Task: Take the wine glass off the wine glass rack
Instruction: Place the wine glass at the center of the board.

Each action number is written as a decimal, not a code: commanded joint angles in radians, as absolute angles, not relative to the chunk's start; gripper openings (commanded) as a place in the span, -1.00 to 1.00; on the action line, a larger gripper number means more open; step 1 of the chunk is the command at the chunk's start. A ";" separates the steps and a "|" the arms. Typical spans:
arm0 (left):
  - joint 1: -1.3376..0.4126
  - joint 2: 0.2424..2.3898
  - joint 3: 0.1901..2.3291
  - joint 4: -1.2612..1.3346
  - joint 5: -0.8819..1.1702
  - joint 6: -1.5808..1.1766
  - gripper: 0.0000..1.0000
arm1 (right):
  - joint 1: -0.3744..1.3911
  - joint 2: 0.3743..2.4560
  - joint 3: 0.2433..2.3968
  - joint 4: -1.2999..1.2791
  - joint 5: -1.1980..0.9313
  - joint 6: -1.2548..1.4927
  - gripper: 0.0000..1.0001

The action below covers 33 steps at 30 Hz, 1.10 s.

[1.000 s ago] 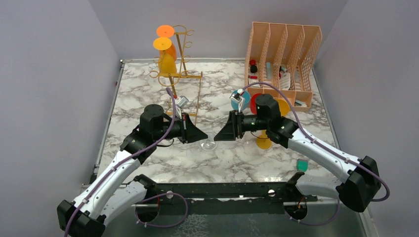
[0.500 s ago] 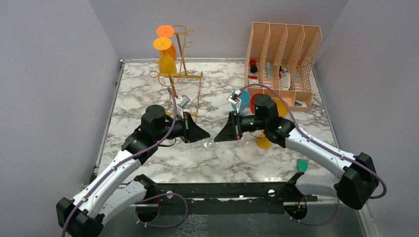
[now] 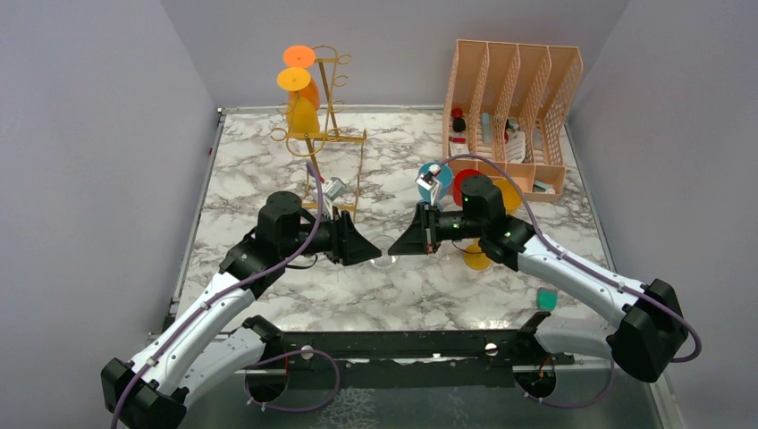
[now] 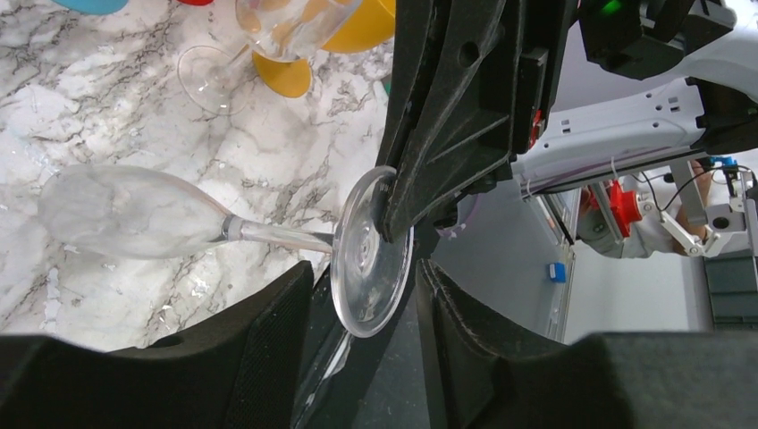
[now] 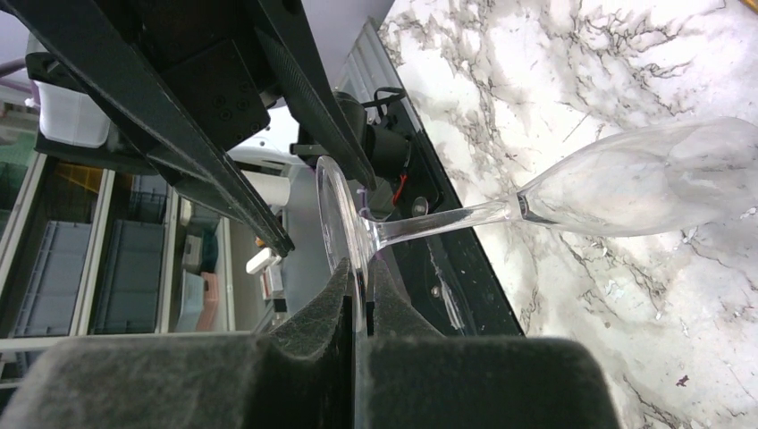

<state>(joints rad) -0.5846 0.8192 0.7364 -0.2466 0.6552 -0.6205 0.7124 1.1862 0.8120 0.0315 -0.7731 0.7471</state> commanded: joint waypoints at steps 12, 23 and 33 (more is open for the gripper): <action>-0.605 0.865 0.767 -0.266 0.717 -0.569 -0.84 | 0.715 1.134 0.829 0.063 -0.772 0.724 -0.98; -0.608 0.813 0.736 -0.280 0.758 -0.483 -1.00 | 0.715 1.072 0.890 -0.102 -0.622 0.616 -0.08; -0.608 0.680 0.658 -0.225 0.868 -0.287 -1.00 | 0.715 1.030 0.946 -0.257 -0.313 0.541 0.19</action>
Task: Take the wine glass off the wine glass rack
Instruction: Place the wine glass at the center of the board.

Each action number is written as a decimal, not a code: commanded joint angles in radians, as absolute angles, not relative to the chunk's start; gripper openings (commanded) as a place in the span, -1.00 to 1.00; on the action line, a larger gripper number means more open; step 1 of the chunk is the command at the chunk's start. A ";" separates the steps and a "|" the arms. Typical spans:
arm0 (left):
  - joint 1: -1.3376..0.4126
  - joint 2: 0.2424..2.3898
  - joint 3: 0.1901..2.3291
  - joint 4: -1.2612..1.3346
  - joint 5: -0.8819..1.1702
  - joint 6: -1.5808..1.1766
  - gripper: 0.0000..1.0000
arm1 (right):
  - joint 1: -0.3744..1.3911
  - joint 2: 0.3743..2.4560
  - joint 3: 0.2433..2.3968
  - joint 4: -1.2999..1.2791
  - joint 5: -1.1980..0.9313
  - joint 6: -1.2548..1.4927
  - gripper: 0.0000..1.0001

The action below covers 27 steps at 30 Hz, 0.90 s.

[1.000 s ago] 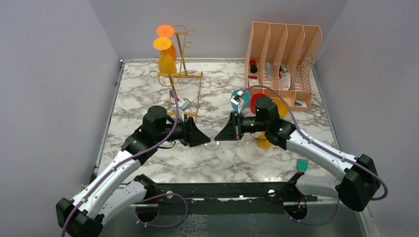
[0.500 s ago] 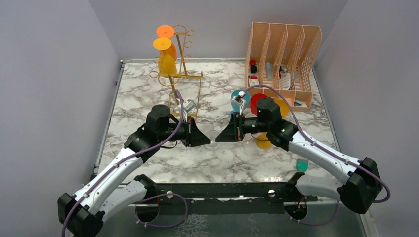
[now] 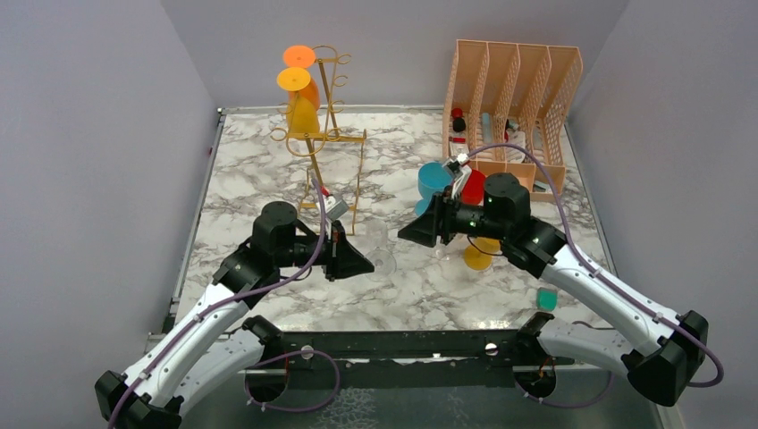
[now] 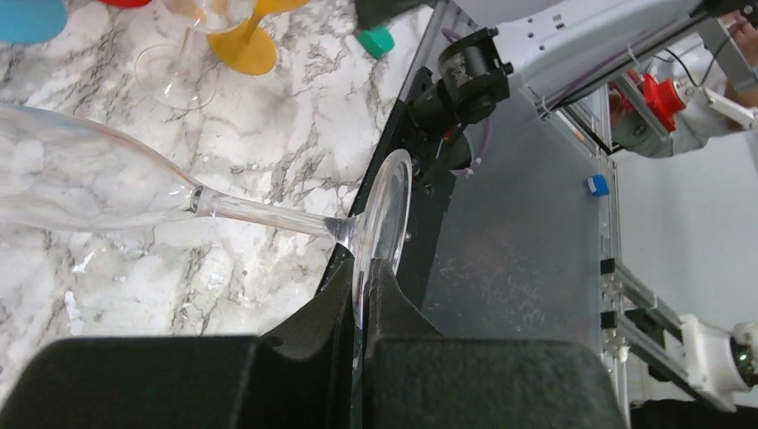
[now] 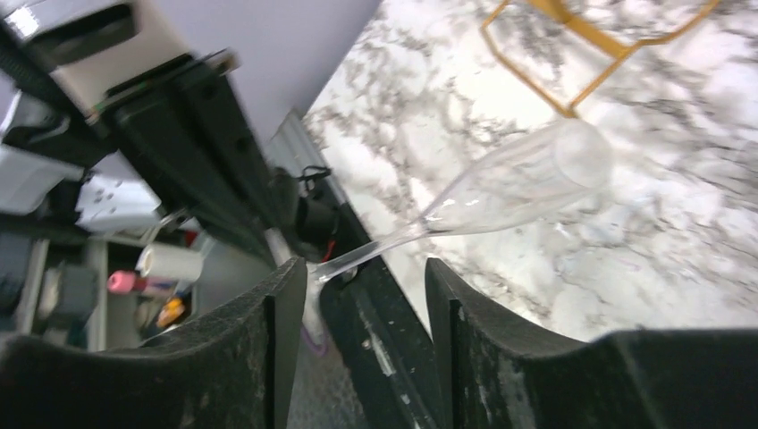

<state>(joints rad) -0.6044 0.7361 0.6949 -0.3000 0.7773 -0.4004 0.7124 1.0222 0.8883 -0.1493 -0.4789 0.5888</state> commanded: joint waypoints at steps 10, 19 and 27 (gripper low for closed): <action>-0.607 0.675 0.656 -0.113 1.018 -0.118 -1.00 | 0.562 1.178 1.057 -0.332 -0.560 0.526 0.23; -0.607 0.663 0.625 -0.087 1.055 0.097 -1.00 | 0.440 1.280 1.149 -0.412 -0.757 0.457 0.26; -0.608 0.593 0.585 -0.075 1.077 0.221 -1.00 | 0.411 1.322 1.176 -0.396 -0.832 0.421 0.27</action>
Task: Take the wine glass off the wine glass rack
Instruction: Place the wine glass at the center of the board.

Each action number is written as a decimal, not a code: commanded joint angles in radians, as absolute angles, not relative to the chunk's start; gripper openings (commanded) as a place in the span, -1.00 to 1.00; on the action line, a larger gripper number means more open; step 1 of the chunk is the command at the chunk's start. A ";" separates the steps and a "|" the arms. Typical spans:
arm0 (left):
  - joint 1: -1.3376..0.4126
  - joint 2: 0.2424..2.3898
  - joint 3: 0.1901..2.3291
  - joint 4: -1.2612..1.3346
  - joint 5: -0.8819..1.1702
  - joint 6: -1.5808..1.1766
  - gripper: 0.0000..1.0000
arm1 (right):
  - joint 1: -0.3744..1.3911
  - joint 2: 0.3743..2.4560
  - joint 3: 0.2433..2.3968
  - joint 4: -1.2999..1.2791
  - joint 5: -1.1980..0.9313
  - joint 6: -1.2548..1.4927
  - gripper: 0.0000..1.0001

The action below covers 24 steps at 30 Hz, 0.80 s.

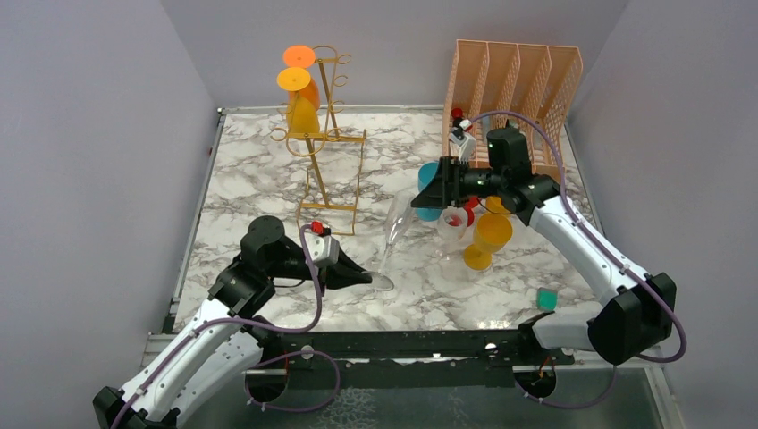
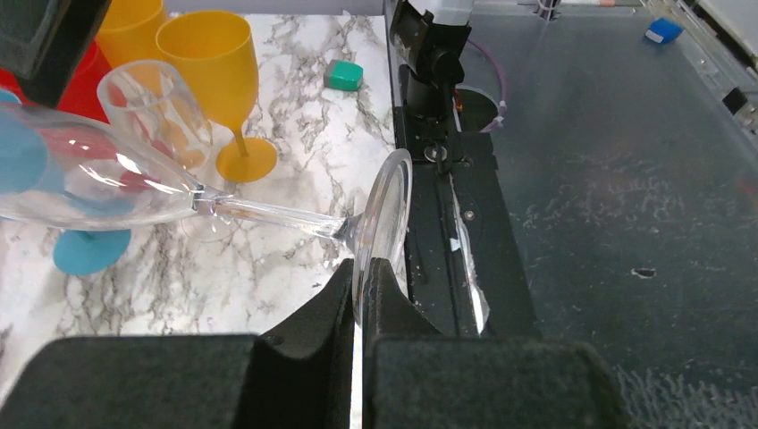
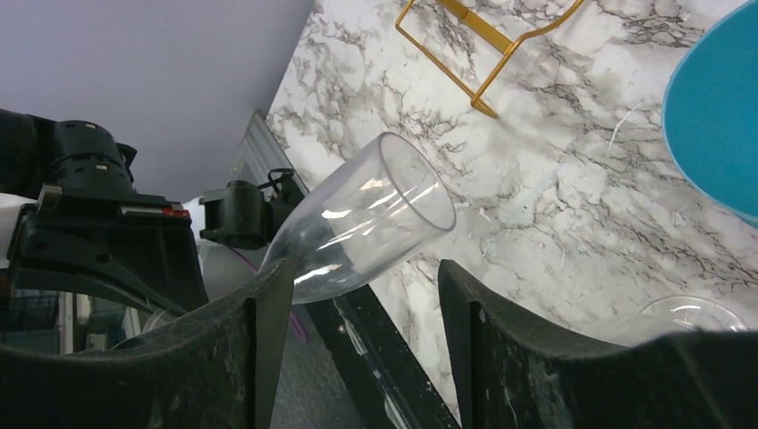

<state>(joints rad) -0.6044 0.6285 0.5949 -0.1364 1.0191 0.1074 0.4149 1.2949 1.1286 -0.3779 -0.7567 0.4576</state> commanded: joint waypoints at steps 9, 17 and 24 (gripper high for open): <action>-0.608 0.590 0.586 -0.078 1.116 0.258 -1.00 | 0.406 1.367 1.227 -0.339 -0.891 0.425 0.27; -0.607 0.595 0.602 -0.093 1.108 0.287 -1.00 | 0.406 1.414 1.269 -0.398 -1.145 0.393 0.16; -0.608 0.606 0.617 -0.126 1.087 0.330 -1.00 | 0.406 1.411 1.233 -0.379 -1.313 0.404 0.00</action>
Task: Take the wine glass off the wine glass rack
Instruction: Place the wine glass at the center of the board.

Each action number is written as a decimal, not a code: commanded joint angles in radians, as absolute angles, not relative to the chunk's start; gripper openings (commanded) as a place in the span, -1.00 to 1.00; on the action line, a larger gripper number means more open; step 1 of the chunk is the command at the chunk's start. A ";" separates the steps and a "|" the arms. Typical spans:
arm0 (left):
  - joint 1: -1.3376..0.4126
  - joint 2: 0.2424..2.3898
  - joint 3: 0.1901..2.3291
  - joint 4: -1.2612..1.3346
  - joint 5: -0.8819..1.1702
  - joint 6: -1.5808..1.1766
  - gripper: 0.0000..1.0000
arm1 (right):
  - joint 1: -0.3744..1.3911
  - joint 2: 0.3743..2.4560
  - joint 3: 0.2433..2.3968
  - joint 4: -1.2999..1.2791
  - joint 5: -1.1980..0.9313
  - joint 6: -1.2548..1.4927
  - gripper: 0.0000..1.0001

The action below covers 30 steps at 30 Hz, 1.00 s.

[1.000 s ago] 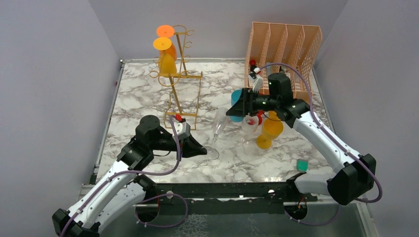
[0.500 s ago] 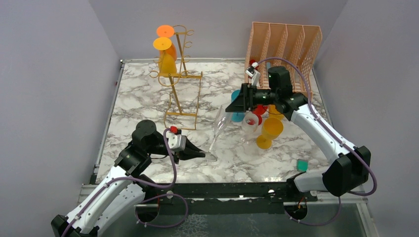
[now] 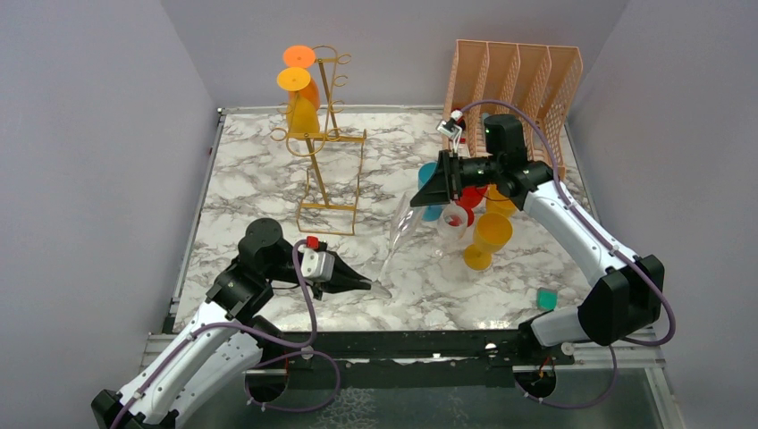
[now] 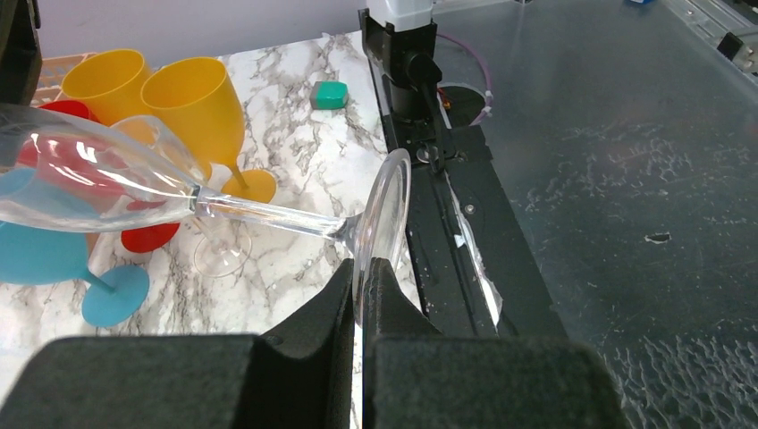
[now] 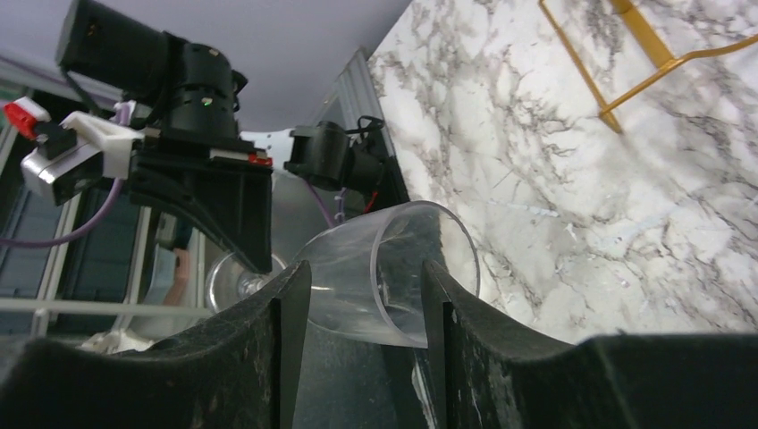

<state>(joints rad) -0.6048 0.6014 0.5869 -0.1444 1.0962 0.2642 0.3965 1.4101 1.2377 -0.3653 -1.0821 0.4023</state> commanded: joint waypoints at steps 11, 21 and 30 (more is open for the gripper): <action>-0.608 0.642 0.644 -0.189 0.965 0.417 -1.00 | 0.406 1.429 1.212 -0.491 -1.447 0.323 -0.28; -0.608 0.667 0.628 -0.217 0.900 0.449 -1.00 | 0.408 1.417 1.191 -0.525 -1.468 0.297 -0.19; -0.607 0.662 0.615 -0.216 0.852 0.456 -1.00 | 0.409 1.408 1.167 -0.523 -1.486 0.298 -0.34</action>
